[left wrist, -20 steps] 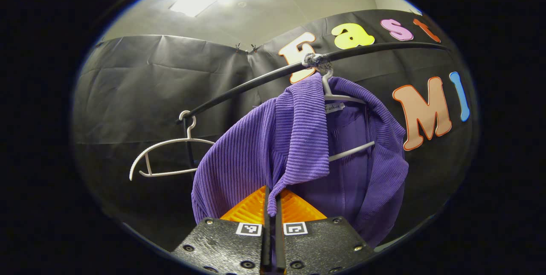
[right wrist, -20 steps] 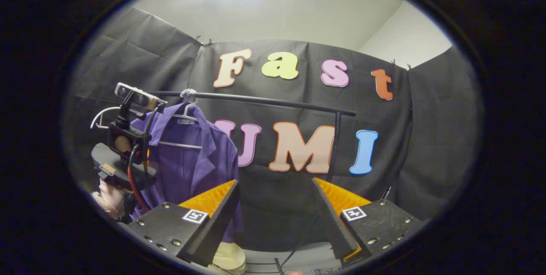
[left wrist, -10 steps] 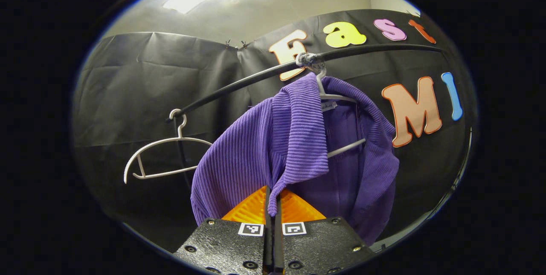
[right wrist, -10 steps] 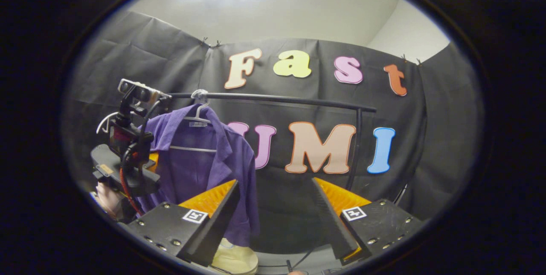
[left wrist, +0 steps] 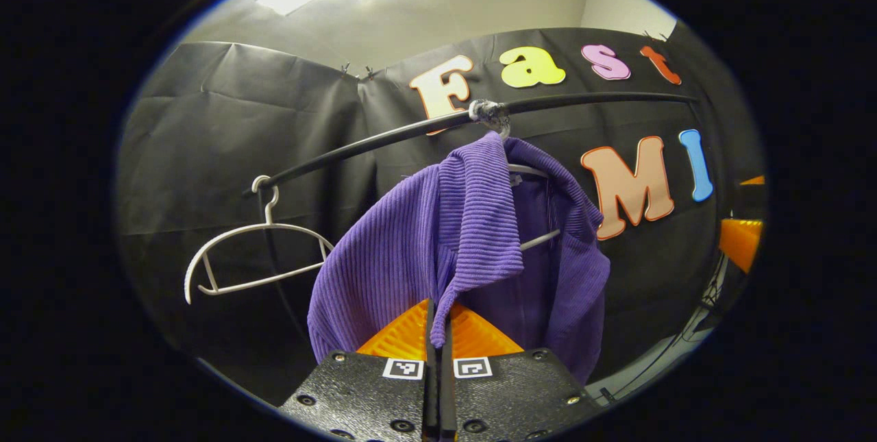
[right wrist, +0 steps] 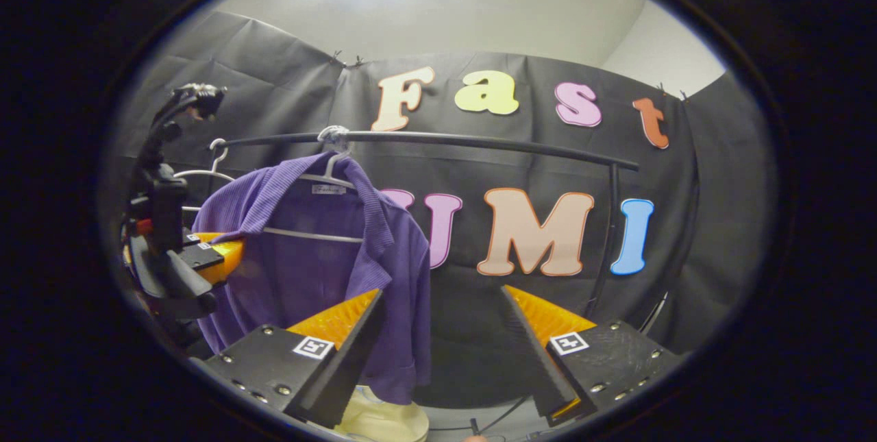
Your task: Grasp the clothes on the hanger with both hands and then place them into the laundry hamper below.
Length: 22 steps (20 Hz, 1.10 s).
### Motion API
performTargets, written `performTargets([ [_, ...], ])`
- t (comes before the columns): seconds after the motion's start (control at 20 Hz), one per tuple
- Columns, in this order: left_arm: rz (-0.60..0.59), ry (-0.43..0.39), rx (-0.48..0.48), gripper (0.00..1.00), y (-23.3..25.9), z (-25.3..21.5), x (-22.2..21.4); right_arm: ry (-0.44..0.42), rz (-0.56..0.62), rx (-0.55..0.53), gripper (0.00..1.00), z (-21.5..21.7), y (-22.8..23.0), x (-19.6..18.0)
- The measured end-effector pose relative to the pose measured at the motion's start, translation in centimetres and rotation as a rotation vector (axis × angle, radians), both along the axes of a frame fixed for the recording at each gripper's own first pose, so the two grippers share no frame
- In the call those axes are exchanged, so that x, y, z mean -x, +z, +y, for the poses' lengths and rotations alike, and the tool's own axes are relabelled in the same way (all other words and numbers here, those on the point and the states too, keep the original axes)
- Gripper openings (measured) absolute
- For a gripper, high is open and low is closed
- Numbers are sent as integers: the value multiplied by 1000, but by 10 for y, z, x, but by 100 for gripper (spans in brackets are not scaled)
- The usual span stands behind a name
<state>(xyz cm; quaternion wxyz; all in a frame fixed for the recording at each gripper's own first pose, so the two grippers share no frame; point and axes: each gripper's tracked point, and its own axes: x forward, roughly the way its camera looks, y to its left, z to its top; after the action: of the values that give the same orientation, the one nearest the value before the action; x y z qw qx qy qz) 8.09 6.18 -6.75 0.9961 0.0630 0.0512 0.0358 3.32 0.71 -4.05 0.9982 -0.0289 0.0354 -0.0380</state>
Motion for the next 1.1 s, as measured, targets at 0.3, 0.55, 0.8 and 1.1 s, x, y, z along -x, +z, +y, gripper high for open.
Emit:
performTargets([
  [0.3,-17,-68,34,2,20,11,9,45,16,-54,98,41,-18,-36],
  [0.55,-36,-42,48,2,37,25,14,144,34,-95,96,78,-31,-81],
  [0.8,-56,25,37,1,59,41,16,222,47,-157,98,99,-47,-130],
  [1.1,-71,122,17,0,76,56,22,246,64,-189,99,106,-67,-170],
])
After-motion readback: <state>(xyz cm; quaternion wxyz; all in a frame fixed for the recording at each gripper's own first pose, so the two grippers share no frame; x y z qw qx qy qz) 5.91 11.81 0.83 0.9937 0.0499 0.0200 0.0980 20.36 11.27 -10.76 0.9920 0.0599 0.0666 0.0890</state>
